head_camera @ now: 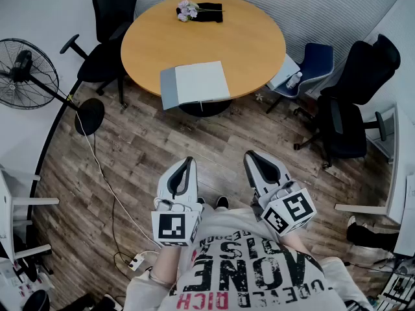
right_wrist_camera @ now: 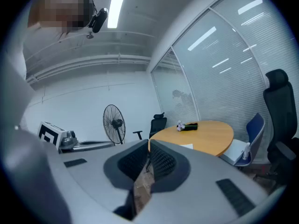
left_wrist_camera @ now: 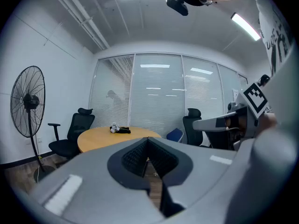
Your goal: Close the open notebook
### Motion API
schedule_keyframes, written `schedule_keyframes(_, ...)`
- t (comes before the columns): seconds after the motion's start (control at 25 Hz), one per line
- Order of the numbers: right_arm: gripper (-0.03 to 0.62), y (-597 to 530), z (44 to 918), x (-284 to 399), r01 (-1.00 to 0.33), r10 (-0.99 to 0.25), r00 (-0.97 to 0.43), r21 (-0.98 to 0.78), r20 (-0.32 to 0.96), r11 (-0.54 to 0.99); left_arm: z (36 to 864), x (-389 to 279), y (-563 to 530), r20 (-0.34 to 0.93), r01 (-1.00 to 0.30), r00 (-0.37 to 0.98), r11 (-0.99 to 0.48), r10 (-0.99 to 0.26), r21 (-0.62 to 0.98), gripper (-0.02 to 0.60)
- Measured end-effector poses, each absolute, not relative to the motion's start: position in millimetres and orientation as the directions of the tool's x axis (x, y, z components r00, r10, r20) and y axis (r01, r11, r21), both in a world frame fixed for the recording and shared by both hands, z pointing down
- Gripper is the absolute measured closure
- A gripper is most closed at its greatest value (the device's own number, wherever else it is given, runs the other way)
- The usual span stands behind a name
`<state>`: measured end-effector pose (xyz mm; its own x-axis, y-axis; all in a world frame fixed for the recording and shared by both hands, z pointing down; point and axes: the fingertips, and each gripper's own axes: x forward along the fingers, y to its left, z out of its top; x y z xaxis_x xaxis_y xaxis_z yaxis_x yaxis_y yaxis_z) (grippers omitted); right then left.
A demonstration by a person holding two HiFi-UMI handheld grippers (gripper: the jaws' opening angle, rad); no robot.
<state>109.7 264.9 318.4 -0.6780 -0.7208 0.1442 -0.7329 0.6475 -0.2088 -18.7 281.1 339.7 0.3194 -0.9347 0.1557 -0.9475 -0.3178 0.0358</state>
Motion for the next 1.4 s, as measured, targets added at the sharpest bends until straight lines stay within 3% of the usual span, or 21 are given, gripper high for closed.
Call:
schedule_keyframes(0.68,0.574,291.1,308.1,106.1,-0.701,-0.699,-0.707,-0.237,0.110,0.672,329.8,-9.9,301.7,0.144,-0.940,0.340,-0.337,-0.929,0.043,0.569)
schedule_keyframes(0.8,0.574,294.1,308.1,111.4,-0.696,-0.696,-0.711,-0.240,0.101,0.677,331.6,0.5,305.5,0.148,-0.932,0.362,-0.359,-0.920,0.045,0.512)
schedule_keyframes(1.4,0.574,277.6,323.4,120.7,-0.729,-0.717,-0.681,-0.239,0.151,0.642,334.1,3.3,280.0,0.135,-0.922,0.387,-0.385,-0.912,0.040,0.512)
